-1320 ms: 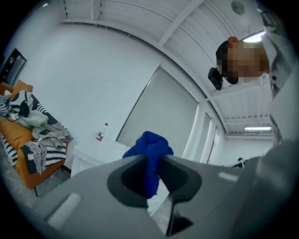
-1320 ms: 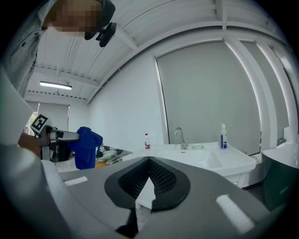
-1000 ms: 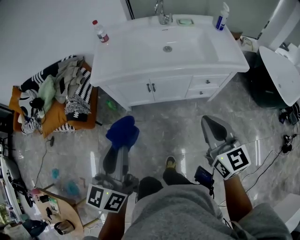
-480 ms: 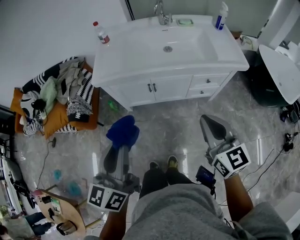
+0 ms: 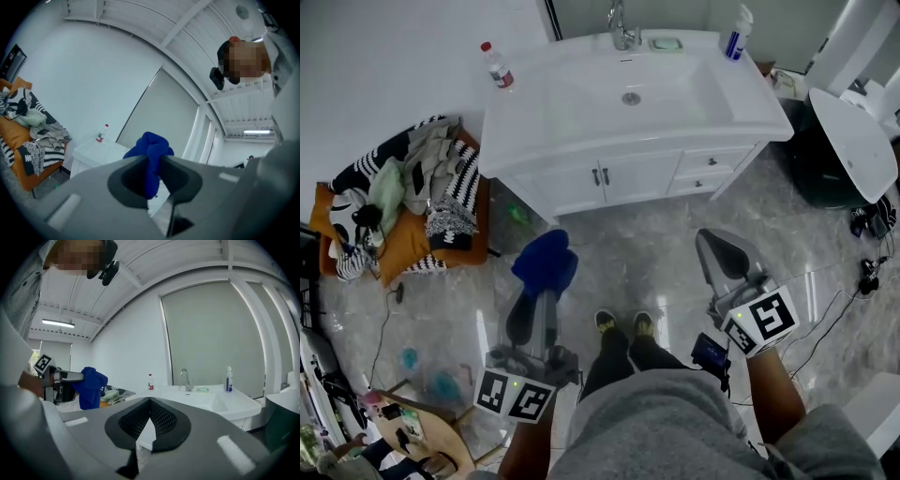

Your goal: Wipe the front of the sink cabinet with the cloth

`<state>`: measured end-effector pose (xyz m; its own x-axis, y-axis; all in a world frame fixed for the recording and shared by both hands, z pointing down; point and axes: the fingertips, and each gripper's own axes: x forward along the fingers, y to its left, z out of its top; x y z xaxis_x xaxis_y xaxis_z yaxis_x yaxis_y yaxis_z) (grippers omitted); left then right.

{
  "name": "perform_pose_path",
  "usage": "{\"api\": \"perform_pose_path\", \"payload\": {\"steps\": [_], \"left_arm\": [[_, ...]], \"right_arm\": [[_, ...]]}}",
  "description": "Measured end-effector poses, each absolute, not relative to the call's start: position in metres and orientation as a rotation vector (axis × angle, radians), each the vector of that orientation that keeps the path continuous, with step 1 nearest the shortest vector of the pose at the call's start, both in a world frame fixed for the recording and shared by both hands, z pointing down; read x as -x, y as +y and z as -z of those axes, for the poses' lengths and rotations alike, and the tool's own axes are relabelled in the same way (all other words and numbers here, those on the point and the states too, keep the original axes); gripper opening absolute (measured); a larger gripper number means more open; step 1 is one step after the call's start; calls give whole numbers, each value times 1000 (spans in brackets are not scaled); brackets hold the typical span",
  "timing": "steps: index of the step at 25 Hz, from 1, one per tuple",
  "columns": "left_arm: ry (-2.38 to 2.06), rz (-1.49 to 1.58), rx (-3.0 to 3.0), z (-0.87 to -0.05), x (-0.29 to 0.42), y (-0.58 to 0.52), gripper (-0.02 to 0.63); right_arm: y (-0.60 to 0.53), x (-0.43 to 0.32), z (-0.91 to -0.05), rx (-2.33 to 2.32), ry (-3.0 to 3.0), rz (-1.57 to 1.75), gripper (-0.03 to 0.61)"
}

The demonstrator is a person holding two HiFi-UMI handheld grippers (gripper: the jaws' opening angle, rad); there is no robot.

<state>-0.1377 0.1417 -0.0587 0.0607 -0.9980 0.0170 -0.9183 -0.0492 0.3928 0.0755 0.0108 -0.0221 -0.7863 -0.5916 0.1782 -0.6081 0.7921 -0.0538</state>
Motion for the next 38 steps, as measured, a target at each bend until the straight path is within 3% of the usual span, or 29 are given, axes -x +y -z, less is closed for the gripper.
{"api": "perform_pose_path", "payload": {"steps": [23,38], "left_arm": [[-1877,468,-2057,41,209,136,69],[-1984,367,-1975,7,205,71,69]], "right_arm": [[10,-18,44,-939,-2738,73,-3],[-93,-32,15,-814,-2737,180,-3]]}}
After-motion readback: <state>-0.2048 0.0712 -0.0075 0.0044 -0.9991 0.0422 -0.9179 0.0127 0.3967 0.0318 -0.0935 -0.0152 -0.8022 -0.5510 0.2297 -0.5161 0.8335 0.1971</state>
